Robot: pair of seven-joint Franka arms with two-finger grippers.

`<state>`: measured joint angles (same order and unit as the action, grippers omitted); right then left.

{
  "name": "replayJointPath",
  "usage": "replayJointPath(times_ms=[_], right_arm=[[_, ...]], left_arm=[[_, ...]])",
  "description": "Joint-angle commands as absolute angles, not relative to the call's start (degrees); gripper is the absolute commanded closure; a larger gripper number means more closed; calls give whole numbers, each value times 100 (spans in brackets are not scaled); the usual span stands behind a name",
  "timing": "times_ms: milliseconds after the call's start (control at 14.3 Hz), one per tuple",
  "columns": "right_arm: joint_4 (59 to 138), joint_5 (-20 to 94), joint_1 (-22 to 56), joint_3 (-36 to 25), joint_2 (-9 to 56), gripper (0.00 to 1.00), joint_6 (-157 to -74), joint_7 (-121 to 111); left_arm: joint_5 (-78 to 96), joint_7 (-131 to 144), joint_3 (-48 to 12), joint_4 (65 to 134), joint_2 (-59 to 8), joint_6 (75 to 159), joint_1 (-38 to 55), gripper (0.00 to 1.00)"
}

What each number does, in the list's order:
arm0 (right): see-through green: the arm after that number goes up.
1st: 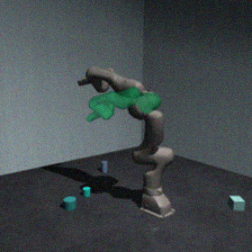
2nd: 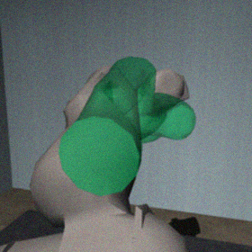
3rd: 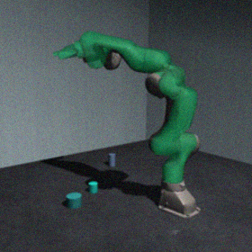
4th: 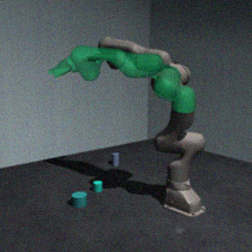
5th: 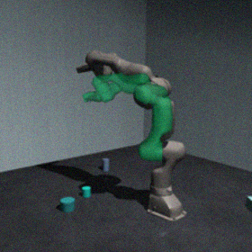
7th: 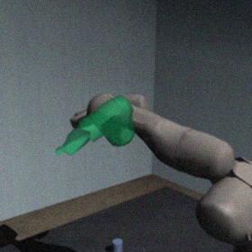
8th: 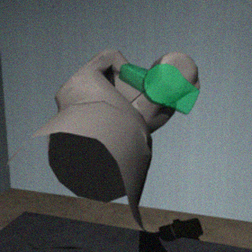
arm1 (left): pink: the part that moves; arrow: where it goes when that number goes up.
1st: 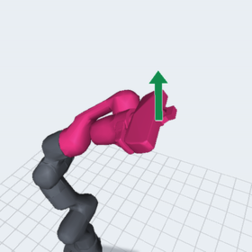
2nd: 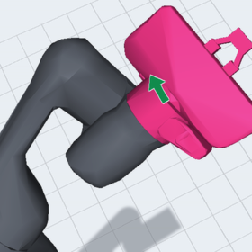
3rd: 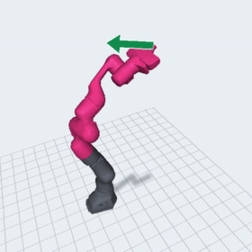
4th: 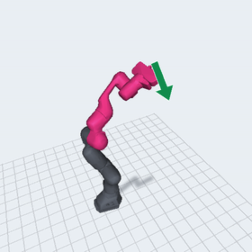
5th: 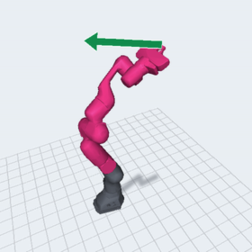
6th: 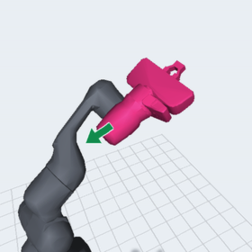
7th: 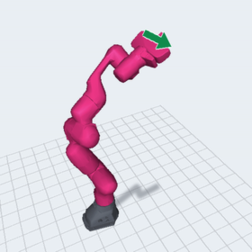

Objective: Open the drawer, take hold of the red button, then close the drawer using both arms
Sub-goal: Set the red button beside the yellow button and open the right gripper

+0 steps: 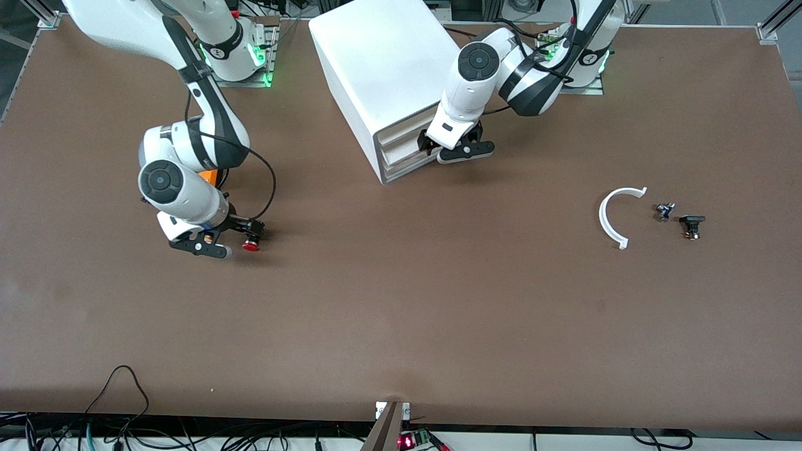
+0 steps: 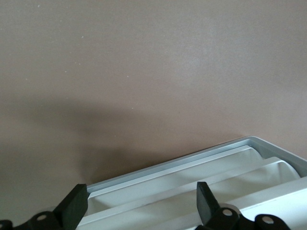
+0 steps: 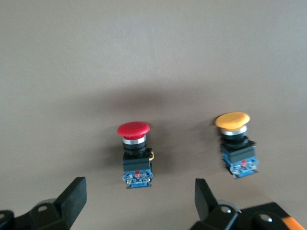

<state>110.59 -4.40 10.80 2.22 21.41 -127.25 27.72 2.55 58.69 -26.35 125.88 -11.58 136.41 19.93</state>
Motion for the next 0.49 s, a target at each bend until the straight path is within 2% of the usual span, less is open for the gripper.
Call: replayJointPath(times_ms=[0,140,350,420], right_arm=[[10540,-439,1020,281,1882,0,-12017,2865],[9944,-413,1020,246,1802,0,-11420,2865],[8617,-439,923,237,1924,0,-10155,2804],[8422,-448,888,237,1916,0,-9986,2795]], left_arm=[[185,5845,-2672,12648,-923,13517,1908,0],[140,5845,-2558,12421,-791,13614,1462,0],[123,5845,-2093,12182,-476,13614,1126,0],[123,5845,-2022,12129,-335,13571,994,0]])
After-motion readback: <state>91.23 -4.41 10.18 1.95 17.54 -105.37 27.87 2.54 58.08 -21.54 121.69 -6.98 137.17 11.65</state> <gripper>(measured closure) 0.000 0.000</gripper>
